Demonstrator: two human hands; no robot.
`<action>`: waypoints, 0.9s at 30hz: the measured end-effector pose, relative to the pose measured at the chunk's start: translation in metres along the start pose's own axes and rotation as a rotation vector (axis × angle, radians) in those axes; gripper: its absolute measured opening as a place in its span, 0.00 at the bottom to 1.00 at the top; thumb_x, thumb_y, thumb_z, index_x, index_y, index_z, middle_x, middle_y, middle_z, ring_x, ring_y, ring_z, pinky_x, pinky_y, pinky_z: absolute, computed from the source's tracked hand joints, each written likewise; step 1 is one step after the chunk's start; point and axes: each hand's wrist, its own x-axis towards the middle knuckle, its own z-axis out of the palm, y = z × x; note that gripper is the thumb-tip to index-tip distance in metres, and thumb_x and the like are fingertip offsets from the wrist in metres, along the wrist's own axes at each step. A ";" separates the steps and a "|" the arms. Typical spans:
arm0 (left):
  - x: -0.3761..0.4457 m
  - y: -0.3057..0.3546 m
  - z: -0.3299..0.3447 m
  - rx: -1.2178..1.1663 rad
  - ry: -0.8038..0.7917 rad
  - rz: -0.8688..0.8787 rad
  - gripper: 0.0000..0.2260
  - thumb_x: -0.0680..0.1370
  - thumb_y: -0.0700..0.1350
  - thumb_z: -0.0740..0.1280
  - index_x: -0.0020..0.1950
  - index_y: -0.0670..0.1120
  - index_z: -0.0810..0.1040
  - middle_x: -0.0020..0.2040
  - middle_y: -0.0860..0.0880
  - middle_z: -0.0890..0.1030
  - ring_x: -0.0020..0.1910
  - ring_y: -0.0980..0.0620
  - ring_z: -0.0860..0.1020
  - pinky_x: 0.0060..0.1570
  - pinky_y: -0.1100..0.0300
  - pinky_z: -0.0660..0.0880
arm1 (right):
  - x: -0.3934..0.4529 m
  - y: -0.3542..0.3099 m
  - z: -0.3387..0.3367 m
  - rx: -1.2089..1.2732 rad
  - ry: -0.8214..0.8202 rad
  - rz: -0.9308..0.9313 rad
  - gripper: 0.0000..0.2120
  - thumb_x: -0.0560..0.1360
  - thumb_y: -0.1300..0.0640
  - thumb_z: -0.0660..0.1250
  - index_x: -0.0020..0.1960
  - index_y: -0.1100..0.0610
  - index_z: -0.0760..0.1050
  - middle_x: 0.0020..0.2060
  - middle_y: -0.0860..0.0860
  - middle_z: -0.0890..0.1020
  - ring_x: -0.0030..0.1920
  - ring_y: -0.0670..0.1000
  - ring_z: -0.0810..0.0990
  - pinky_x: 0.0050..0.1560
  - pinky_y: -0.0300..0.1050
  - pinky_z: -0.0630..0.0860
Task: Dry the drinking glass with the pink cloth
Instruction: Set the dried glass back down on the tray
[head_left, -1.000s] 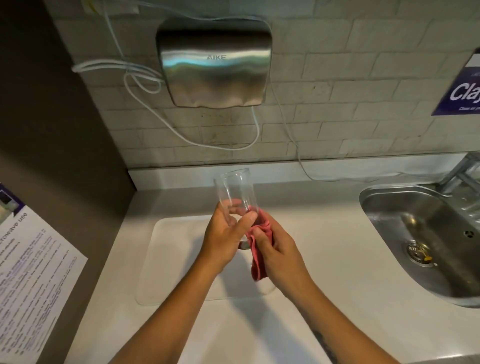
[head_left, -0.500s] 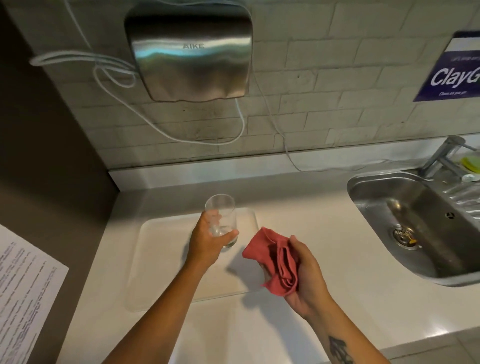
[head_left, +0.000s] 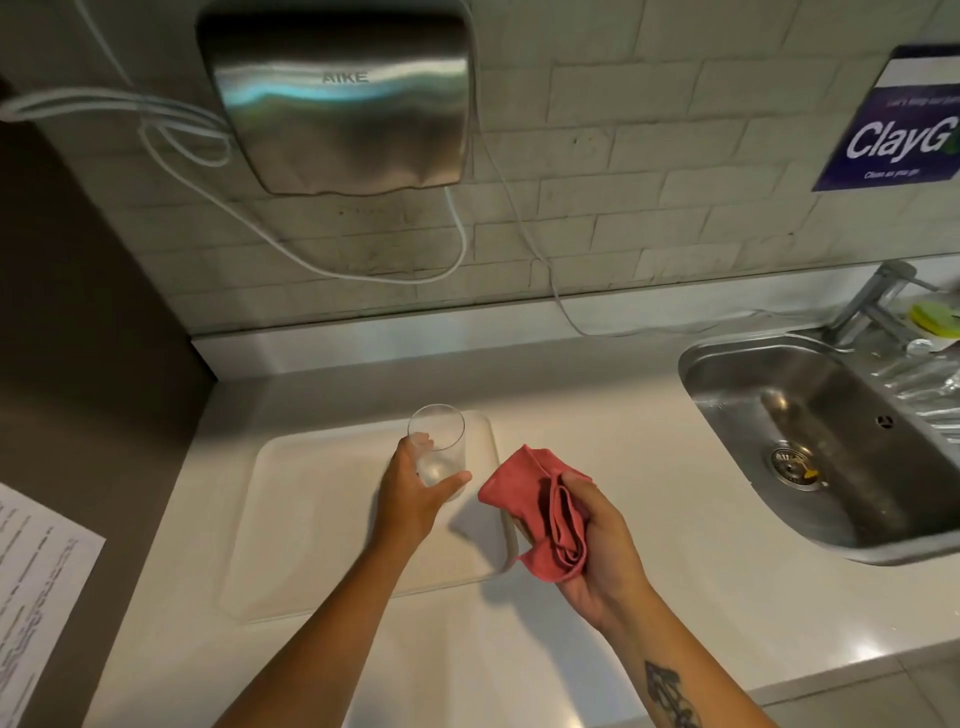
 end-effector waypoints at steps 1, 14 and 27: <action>0.000 0.000 0.001 0.003 0.000 0.003 0.36 0.67 0.56 0.85 0.71 0.53 0.73 0.66 0.52 0.82 0.64 0.45 0.81 0.61 0.48 0.80 | 0.001 -0.003 -0.001 0.003 -0.005 0.002 0.17 0.78 0.55 0.72 0.63 0.61 0.86 0.57 0.61 0.90 0.50 0.60 0.92 0.47 0.53 0.90; -0.121 0.101 0.043 -0.540 -0.027 -0.303 0.19 0.77 0.63 0.71 0.56 0.49 0.81 0.49 0.47 0.87 0.47 0.47 0.86 0.44 0.55 0.81 | 0.011 -0.035 -0.012 -0.122 -0.145 0.012 0.20 0.78 0.55 0.68 0.68 0.62 0.80 0.53 0.62 0.89 0.49 0.60 0.91 0.51 0.56 0.89; -0.108 0.142 0.047 -0.276 0.020 0.044 0.06 0.87 0.54 0.62 0.61 0.65 0.75 0.54 0.58 0.85 0.52 0.60 0.85 0.45 0.64 0.83 | 0.009 -0.075 -0.024 -0.826 -0.311 -0.147 0.27 0.78 0.55 0.79 0.69 0.36 0.74 0.56 0.44 0.87 0.53 0.53 0.92 0.42 0.53 0.89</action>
